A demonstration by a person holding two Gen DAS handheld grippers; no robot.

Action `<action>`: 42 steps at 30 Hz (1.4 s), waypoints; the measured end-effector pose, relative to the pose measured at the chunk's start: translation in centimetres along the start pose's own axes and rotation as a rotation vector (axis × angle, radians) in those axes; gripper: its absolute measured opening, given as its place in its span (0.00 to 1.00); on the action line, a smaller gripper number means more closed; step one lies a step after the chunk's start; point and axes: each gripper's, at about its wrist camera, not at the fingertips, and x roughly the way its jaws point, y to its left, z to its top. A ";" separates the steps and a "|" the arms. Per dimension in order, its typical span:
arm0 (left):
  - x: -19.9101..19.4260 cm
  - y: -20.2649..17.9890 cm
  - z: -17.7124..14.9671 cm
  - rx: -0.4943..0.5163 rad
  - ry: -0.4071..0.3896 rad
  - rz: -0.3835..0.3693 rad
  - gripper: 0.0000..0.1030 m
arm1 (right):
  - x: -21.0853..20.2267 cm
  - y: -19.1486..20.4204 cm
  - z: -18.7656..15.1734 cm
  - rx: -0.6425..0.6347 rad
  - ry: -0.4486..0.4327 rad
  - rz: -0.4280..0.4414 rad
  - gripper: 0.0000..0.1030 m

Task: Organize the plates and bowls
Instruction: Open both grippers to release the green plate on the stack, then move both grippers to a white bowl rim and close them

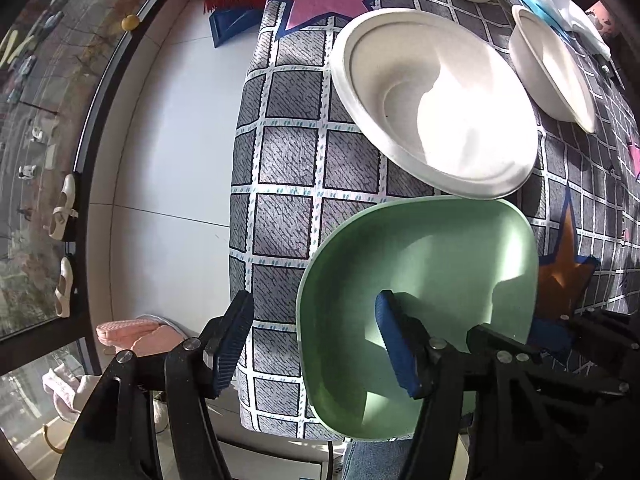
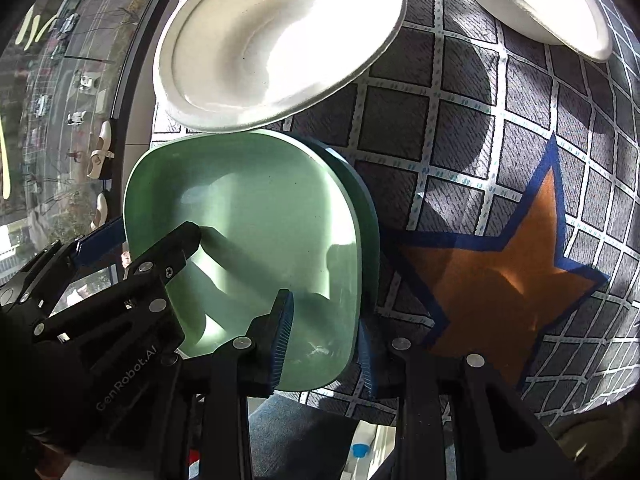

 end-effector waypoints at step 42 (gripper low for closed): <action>-6.9 -8.3 3.9 0.156 -0.184 -0.101 0.79 | -10.1 -17.1 -4.7 0.324 -0.314 0.013 0.84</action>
